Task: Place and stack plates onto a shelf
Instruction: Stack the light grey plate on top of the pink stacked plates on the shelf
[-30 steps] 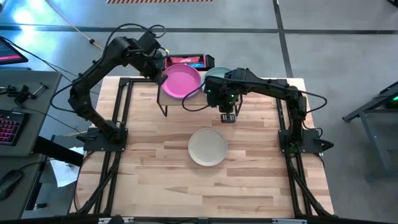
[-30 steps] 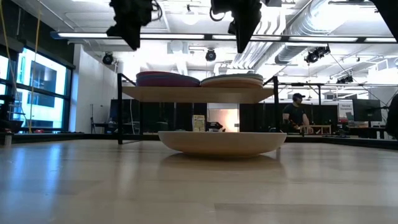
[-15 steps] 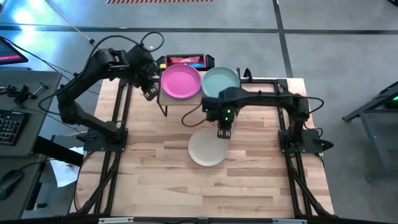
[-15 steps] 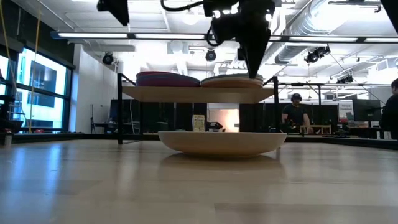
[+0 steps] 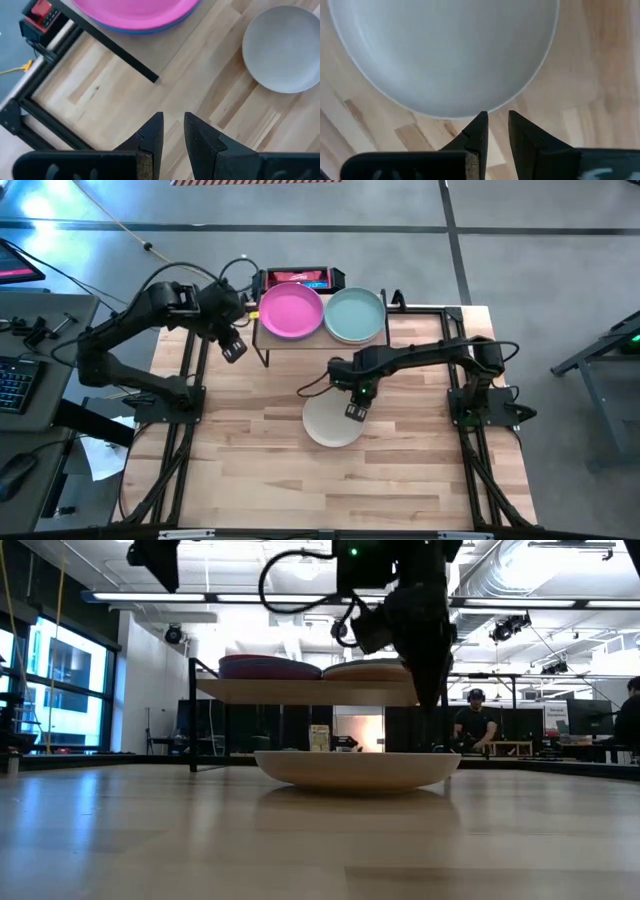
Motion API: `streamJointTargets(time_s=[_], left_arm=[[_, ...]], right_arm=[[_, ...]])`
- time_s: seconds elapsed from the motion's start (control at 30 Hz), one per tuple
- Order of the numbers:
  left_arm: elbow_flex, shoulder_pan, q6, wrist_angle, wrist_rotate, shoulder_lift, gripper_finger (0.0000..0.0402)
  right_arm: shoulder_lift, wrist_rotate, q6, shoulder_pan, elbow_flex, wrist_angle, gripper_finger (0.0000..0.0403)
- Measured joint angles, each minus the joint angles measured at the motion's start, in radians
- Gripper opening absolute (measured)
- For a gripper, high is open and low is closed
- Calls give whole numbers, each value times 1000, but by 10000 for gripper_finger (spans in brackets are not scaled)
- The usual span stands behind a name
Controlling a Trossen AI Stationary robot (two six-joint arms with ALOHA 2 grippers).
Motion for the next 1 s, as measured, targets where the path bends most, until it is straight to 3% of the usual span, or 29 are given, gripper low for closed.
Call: streamJointTargets(time_s=[0.17,0.43,0.73,1.0], left_arm=[[-77,-30,-65,35,0,-34,67],[-117,-101,-167,45,0,-52,67],[-117,-185,-212,78,-23,-52,67],[-117,-203,-221,122,-32,-52,67]], right_arm=[[0,75,82,13,-35,51,61],[0,78,163,65,-49,84,100],[0,189,113,146,-49,40,142],[0,263,149,88,-49,24,142]])
